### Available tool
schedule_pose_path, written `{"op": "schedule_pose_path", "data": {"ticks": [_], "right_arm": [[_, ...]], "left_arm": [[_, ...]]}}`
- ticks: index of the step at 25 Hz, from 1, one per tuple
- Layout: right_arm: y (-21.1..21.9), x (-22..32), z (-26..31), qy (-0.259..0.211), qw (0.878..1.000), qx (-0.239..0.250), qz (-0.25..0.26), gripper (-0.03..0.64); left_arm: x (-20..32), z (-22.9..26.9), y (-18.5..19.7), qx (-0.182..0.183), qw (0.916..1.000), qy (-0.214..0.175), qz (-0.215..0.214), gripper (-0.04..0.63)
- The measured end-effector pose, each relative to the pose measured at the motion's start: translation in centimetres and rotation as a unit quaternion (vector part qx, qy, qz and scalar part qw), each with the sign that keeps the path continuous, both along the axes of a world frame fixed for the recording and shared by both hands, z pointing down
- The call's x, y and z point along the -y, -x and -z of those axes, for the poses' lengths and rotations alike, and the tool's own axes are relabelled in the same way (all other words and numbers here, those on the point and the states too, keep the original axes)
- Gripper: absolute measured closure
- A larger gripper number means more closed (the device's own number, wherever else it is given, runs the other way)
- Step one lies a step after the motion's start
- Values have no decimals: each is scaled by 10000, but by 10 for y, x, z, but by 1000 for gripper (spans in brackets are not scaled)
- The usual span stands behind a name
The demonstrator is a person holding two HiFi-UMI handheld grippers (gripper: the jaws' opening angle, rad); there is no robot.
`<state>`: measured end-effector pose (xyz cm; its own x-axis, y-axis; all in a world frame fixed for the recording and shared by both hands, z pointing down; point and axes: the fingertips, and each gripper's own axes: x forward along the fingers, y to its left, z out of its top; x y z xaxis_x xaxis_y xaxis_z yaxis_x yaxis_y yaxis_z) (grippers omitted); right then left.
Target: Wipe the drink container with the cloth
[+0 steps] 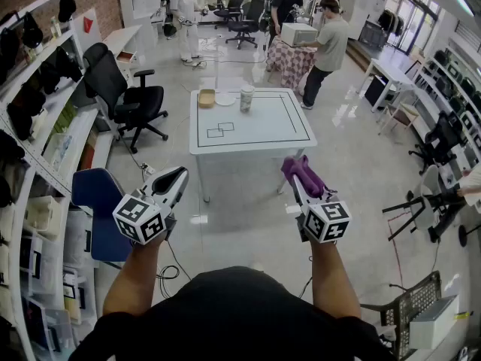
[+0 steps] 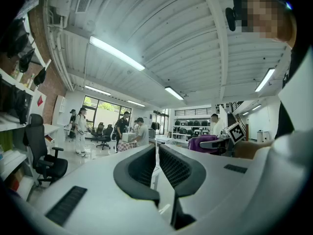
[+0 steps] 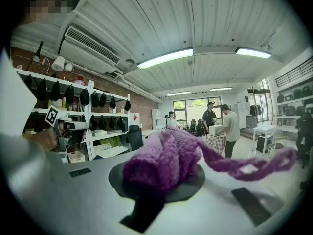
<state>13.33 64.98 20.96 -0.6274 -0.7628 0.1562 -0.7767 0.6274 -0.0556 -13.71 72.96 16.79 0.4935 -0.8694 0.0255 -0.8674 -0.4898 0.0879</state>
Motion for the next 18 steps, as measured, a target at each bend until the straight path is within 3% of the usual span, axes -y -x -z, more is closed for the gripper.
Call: {"op": "schedule_pose_path", "data": {"ticks": [18], "right_arm": [[23,36,-12,131,9999,108,-18,551]], "left_arm": [[31,-17,28,-161,9996,222,-88,554]]}}
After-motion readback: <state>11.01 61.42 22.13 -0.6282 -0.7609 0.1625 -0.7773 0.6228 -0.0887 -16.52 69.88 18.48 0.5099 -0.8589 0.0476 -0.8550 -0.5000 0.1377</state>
